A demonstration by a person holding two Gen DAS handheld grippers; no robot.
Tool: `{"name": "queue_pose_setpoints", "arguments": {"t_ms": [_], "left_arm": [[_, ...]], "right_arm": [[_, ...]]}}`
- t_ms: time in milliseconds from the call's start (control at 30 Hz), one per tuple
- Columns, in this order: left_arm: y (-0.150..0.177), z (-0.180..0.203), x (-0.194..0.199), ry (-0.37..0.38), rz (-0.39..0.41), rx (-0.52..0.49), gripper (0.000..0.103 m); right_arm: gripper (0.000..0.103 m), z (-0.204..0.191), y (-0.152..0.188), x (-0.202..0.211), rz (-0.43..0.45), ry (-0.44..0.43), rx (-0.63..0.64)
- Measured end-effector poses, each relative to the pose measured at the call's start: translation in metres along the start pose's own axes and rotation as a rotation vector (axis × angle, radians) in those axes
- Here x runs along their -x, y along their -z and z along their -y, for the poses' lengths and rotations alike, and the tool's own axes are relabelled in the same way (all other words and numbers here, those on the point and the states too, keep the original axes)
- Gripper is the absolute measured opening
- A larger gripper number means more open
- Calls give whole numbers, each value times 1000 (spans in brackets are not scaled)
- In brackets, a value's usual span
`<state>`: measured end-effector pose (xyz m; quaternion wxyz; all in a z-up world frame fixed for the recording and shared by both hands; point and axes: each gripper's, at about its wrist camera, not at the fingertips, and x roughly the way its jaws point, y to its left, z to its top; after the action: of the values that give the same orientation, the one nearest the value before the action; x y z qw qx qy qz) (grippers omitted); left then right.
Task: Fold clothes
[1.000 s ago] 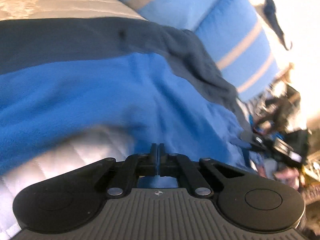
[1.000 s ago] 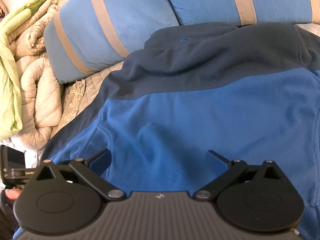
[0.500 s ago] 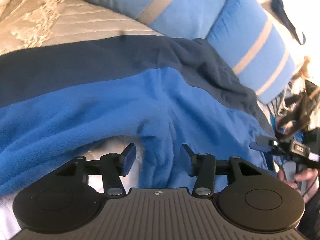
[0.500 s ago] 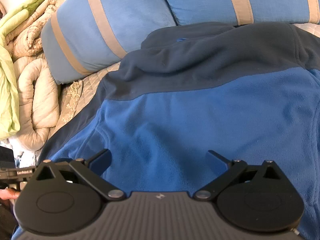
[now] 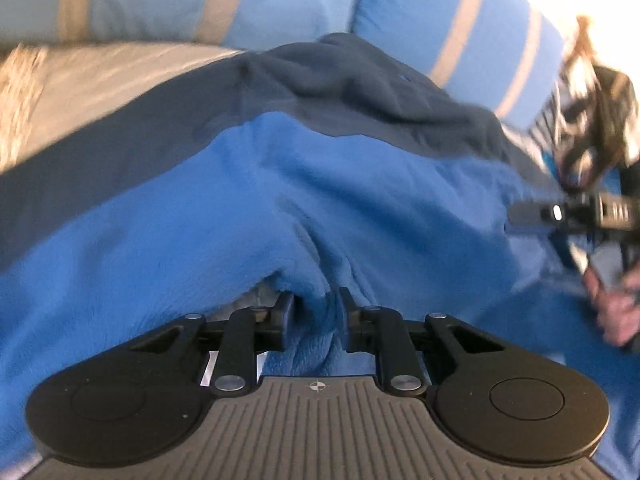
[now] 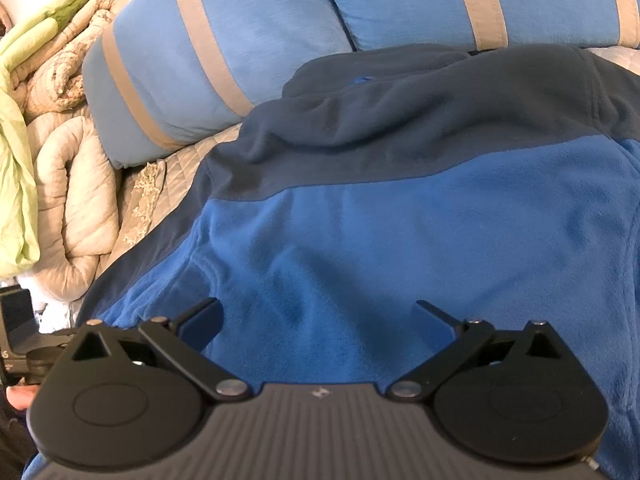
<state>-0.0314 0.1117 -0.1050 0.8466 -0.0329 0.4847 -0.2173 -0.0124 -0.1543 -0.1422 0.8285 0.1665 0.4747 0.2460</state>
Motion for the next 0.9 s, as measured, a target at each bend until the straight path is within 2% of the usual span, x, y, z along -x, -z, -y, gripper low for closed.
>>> {"name": "queue_pose_setpoints", "arguments": {"t_ms": [33, 100, 233, 300, 467, 567, 633, 733, 800, 900], "left_arm": [[0, 5, 0, -9, -5, -34, 22], [2, 17, -1, -30, -14, -112, 28], [9, 34, -3, -27, -14, -229, 56], [10, 37, 1, -22, -5, -249, 58], [2, 19, 42, 28, 54, -171, 59], [-4, 2, 82, 50, 109, -112, 68], [-8, -11, 108, 50, 144, -76, 70], [-7, -35, 131, -48, 201, -44, 71], [-9, -56, 137, -164, 228, -22, 71], [-5, -99, 127, -370, 240, 7, 71]], "right_arm": [[103, 0, 0, 0, -1, 1, 0], [103, 1, 0, 0, -1, 2, -2], [103, 1, 0, -1, -2, 7, -7], [103, 1, 0, -1, -2, 8, -7], [103, 2, 1, -1, -3, 5, -8], [103, 1, 0, 0, -3, 2, -5], [103, 0, 1, 1, -1, -2, -1], [103, 0, 1, 3, 6, -5, 3], [103, -1, 1, 4, 10, -6, 4], [103, 0, 1, 6, 22, 0, 0]]}}
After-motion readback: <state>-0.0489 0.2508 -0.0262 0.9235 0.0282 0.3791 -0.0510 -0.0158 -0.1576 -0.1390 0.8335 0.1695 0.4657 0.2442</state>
